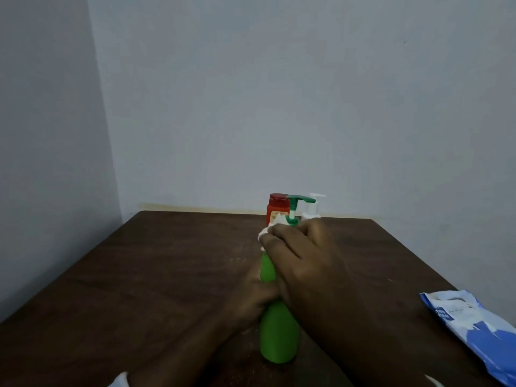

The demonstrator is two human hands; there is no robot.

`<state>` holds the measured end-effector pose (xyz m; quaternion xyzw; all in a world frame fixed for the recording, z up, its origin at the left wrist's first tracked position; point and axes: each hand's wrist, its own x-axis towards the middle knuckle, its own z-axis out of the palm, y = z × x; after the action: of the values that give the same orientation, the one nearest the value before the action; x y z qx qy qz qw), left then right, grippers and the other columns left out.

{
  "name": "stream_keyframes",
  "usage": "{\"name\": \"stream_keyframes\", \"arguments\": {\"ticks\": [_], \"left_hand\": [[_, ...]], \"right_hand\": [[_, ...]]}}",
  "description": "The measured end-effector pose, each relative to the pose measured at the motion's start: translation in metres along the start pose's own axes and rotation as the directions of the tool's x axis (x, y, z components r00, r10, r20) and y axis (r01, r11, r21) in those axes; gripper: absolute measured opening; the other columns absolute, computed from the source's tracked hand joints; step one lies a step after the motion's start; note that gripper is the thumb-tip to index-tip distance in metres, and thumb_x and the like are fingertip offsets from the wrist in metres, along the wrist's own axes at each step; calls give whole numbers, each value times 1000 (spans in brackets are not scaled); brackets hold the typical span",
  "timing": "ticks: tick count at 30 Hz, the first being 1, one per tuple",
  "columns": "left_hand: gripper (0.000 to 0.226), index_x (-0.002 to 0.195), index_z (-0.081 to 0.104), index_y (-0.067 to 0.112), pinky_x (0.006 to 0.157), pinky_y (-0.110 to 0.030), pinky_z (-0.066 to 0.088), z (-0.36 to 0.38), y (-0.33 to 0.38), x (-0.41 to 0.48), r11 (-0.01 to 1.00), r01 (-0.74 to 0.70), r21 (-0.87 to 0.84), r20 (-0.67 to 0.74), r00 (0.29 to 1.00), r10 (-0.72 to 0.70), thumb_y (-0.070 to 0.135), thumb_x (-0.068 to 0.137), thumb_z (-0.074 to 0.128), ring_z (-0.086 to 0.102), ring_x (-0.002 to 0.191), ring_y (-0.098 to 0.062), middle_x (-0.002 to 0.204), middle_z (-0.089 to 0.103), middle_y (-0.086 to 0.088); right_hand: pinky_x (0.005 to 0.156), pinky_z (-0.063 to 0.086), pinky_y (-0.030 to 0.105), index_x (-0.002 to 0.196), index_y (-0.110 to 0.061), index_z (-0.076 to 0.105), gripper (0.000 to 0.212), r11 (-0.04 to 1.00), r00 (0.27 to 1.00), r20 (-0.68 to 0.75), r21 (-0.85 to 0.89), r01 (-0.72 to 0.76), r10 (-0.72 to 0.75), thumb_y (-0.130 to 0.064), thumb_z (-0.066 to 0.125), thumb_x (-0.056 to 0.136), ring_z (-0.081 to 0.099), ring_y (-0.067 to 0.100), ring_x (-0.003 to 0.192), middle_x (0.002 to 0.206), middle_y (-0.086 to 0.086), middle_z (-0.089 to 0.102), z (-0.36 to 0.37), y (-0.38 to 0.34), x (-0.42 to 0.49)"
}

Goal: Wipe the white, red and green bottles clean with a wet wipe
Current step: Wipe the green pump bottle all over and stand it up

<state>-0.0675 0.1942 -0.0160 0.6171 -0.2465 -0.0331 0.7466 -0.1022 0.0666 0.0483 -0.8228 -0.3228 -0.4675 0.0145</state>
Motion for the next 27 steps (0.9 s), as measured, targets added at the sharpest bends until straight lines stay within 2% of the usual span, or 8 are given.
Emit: {"name": "stream_keyframes", "arguments": {"ticks": [4, 8, 12, 14, 17, 20, 22, 27], "left_hand": [[62, 124, 63, 21, 85, -44, 60, 2, -4, 1, 997, 59, -51, 11, 998, -59, 22, 64, 79, 74, 101, -25, 106, 78, -4], [46, 105, 79, 24, 97, -67, 49, 4, -9, 5, 994, 52, -98, -37, 998, -56, 17, 60, 81, 66, 99, -38, 104, 74, -16], [57, 120, 71, 11, 89, -44, 54, 6, -6, 8, 998, 40, -53, 47, 998, -37, 15, 63, 77, 67, 99, -30, 106, 72, -13], [56, 119, 69, 8, 86, -39, 54, 6, -5, 8, 999, 38, -32, 46, 998, -37, 16, 64, 76, 68, 98, -27, 105, 72, -13], [47, 110, 73, 10, 86, -37, 54, 5, -6, 7, 999, 35, -32, 37, 999, -34, 17, 64, 75, 69, 98, -25, 105, 73, -12], [45, 110, 71, 7, 87, -38, 53, 4, -6, 7, 999, 35, -22, 39, 999, -34, 16, 66, 73, 67, 98, -25, 105, 73, -12], [45, 109, 70, 7, 88, -40, 51, 5, -6, 7, 999, 32, 0, 55, 998, -32, 17, 66, 73, 66, 98, -26, 104, 72, -12], [34, 93, 81, 24, 84, -40, 55, 6, -6, 3, 998, 62, -10, 23, 998, -62, 21, 60, 77, 69, 91, -22, 95, 76, -4]], "right_hand": [[84, 46, 38, 119, -1, 66, 27, 995, 993, -122, 101, 17, -4, -9, 58, 94, 55, 29, 97, 124, 13, 62, -3, 7, -29], [88, 44, 28, 108, -4, 71, 22, 965, 966, -199, 232, -118, 166, -2, 62, 88, 60, 25, 95, 109, 8, 67, 6, 27, -51], [75, 54, 34, 98, -11, 72, 24, 571, 761, -111, 732, -373, 639, 8, 63, 87, 67, 15, 92, 95, -3, 71, -1, 41, -31], [73, 54, 24, 96, -13, 73, 22, 382, 774, 52, 847, -369, 631, 4, 62, 88, 68, 11, 87, 90, -3, 73, -7, 43, -13], [75, 55, 32, 99, -18, 72, 20, 209, 828, 295, 877, -433, 478, -5, 58, 92, 69, 24, 87, 93, 0, 74, -7, 46, 0], [65, 54, 40, 109, -22, 69, 23, 230, 846, 407, 837, -497, 345, -17, 50, 99, 59, 45, 70, 85, 9, 70, -5, 55, -6], [67, 55, 48, 114, -27, 68, 25, 307, 870, 348, 835, -457, 348, -20, 49, 100, 61, 42, 70, 84, 12, 69, -1, 53, -14], [61, 43, 7, 119, -35, 64, 29, 684, 881, -10, 634, -361, 473, -21, 57, 95, 59, 5, 77, 89, 0, 56, 6, 30, -39]]}}
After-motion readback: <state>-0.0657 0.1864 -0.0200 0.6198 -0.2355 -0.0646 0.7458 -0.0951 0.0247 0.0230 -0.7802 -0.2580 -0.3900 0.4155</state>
